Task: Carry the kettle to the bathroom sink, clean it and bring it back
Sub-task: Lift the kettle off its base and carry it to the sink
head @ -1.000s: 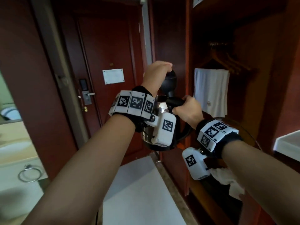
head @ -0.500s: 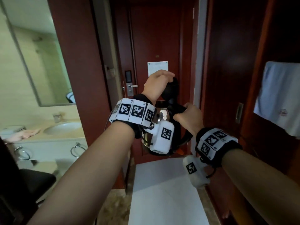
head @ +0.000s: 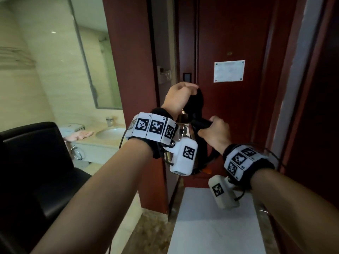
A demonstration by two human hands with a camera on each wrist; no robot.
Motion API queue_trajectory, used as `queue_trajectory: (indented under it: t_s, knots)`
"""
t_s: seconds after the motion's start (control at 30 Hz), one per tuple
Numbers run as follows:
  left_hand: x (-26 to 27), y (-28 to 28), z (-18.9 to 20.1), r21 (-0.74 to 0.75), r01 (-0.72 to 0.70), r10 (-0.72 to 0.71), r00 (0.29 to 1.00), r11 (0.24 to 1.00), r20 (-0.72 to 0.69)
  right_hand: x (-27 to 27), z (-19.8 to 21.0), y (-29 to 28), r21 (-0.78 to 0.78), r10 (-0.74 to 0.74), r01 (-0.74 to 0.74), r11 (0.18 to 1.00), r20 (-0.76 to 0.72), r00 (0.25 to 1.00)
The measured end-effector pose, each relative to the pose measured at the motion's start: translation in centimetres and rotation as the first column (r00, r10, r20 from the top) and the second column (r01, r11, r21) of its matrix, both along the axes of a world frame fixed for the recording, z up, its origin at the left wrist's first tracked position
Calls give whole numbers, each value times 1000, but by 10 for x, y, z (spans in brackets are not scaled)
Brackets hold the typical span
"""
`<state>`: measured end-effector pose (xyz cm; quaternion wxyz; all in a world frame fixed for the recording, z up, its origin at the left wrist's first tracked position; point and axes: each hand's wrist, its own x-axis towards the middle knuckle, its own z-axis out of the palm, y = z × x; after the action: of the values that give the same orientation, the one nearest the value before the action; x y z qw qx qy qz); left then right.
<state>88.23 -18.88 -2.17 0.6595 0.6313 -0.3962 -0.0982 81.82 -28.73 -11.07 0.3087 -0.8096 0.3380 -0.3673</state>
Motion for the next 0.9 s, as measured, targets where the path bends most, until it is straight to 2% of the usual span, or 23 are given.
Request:
queue_trajectory:
  t_s: [0.13, 0.27, 0.43, 0.7, 0.9]
  knots:
    - [38, 0, -3, -21, -14, 13, 999, 1000, -32, 47, -4, -8, 7, 56, -56, 998, -29, 998]
    - [86, 2, -12, -22, -110, 109, 993, 994, -51, 101, -11, -10, 13, 135, -135, 991, -39, 990]
    - [160, 6, -25, 3, -202, 202, 979, 979, -36, 180, -25, -8, 34, 185, -185, 982, -22, 982]
    - [293, 13, -23, 96, -301, 301, 953, 949, 9, 319, -31, 2, 123, 268, -268, 955, 16, 963]
    - [362, 24, -19, 87, -293, 297, 954, 952, -30, 392, -29, 15, 109, 302, -302, 947, 17, 953]
